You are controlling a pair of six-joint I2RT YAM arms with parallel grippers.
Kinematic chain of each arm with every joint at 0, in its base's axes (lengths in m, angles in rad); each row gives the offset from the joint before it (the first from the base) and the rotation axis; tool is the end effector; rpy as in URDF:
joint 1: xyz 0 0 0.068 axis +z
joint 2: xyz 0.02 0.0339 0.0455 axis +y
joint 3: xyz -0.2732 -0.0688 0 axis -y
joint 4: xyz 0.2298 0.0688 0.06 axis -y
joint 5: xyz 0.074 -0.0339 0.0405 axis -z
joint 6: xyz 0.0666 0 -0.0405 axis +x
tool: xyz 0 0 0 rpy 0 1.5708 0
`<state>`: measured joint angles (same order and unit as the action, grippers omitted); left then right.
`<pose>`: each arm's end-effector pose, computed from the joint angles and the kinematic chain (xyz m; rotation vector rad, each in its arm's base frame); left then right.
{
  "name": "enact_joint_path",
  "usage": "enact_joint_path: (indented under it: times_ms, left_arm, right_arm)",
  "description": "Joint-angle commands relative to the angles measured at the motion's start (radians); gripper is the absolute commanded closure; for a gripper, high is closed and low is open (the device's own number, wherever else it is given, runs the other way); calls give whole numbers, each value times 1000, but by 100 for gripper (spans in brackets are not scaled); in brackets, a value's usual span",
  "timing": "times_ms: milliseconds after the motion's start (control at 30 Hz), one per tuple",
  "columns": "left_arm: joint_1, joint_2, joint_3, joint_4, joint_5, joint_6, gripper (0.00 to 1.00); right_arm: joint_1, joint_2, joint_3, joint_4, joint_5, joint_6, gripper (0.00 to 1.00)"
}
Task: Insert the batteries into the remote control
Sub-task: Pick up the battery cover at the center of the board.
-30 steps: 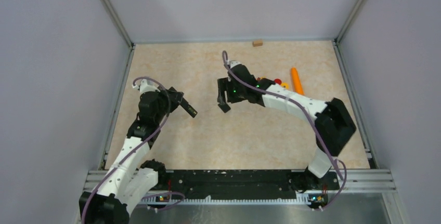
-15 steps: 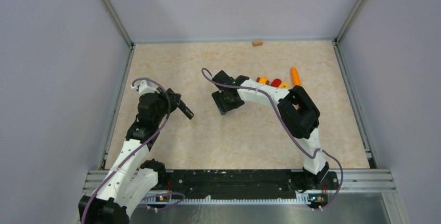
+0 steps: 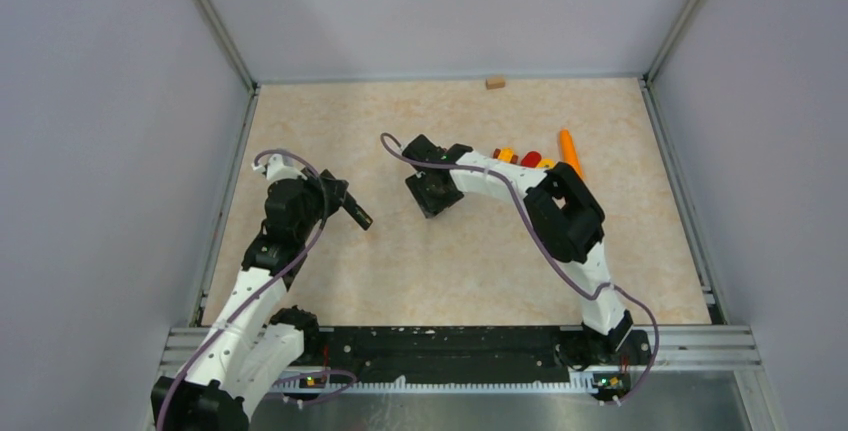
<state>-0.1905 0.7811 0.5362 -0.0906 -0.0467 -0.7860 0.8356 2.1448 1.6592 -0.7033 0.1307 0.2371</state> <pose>0.1932 -0.0341 0.2621 -0.6042 1.8584 -0.6108 0.3095 0.3293 0.1588 -0.7761 2.6335 0.1167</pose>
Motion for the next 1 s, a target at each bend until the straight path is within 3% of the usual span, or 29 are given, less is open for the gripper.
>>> enact_joint_path:
  times_ms: [0, 267, 433, 533, 800, 967]
  left_arm:
    - [5, -13, 9, 24, -11, 11, 100]
    - [6, -27, 13, 17, -12, 10, 100]
    - [6, -27, 12, 22, 2, 10, 100]
    - [6, -27, 9, 35, 28, 11, 100]
    - [6, -31, 4, 129, 135, 15, 100]
    - [5, -23, 14, 213, 300, 23, 100]
  right_arm:
    - [8, 35, 67, 18, 8, -30, 46]
    - [8, 75, 101, 1, -3, -50, 49]
    - [8, 61, 101, -8, 7, -30, 70]
    - [7, 24, 74, 15, 6, -16, 73]
    - [5, -211, -68, 140, -16, -15, 74]
    - [-1, -433, -199, 228, -83, -42, 74]
